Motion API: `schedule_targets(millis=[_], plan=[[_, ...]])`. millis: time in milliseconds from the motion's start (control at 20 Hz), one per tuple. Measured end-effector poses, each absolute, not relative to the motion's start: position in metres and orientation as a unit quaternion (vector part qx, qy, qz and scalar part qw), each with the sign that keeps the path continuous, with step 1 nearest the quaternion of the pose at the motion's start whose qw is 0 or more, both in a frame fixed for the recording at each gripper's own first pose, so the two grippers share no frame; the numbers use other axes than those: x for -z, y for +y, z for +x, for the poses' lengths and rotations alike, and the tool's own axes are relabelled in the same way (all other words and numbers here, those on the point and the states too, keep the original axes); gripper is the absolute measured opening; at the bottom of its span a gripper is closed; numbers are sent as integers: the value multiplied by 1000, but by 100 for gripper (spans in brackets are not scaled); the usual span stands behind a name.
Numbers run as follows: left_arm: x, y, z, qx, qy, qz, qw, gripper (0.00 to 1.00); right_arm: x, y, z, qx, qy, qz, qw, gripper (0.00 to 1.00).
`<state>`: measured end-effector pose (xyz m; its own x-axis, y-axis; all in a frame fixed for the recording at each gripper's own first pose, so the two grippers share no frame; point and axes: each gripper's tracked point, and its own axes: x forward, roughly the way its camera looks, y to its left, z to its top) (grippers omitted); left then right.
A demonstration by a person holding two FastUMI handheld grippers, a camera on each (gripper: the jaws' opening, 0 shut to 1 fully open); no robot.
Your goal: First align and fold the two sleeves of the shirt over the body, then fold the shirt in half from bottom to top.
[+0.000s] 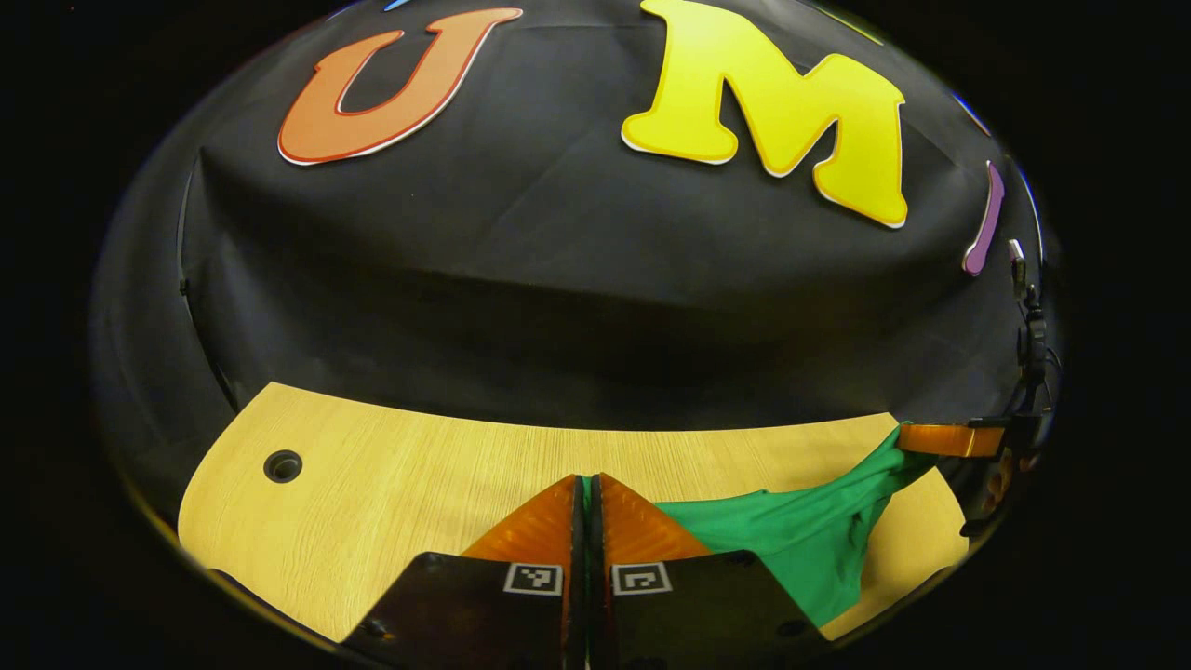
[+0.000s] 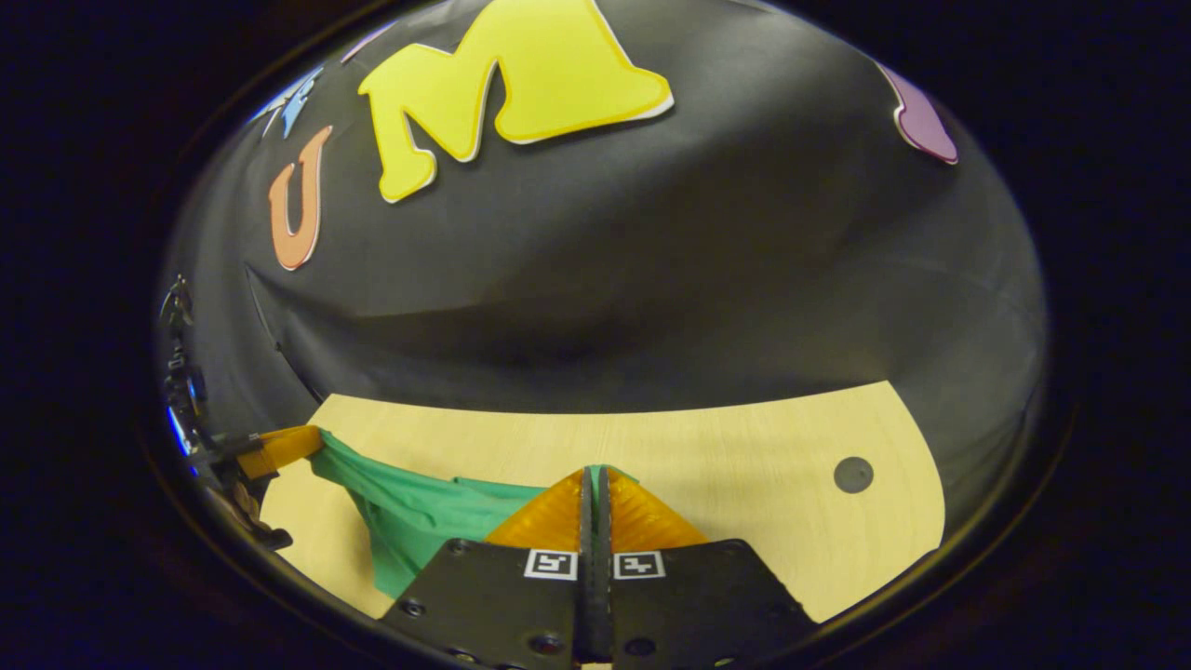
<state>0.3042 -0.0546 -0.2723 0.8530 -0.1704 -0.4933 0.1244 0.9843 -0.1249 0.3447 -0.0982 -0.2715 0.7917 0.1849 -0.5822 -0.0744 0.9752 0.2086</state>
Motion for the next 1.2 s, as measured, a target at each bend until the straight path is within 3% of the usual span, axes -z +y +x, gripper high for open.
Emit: schedule_targets(millis=[100,150,200,350,800,950,1000,1200], plan=[[275,-53,307,68,260,-35,963,12,279,-99,348,-67,317,89,942,0],[277,-52,309,65,260,-33,963,13,283,-101,347,-60,320,94,941,6],[279,-52,308,60,263,-33,962,8,286,-103,347,-55,321,100,940,11],[272,-46,299,39,254,-27,966,100,281,-110,342,-38,302,108,947,92],[193,-49,251,32,188,-28,981,100,188,-112,291,-24,207,35,978,96],[141,-47,212,26,153,-27,987,100,139,-99,247,-28,162,22,986,96],[123,-47,197,23,137,-26,990,100,122,-95,228,-28,149,18,988,100],[48,-43,117,24,85,-14,996,100,63,-80,136,-14,96,11,995,92]])
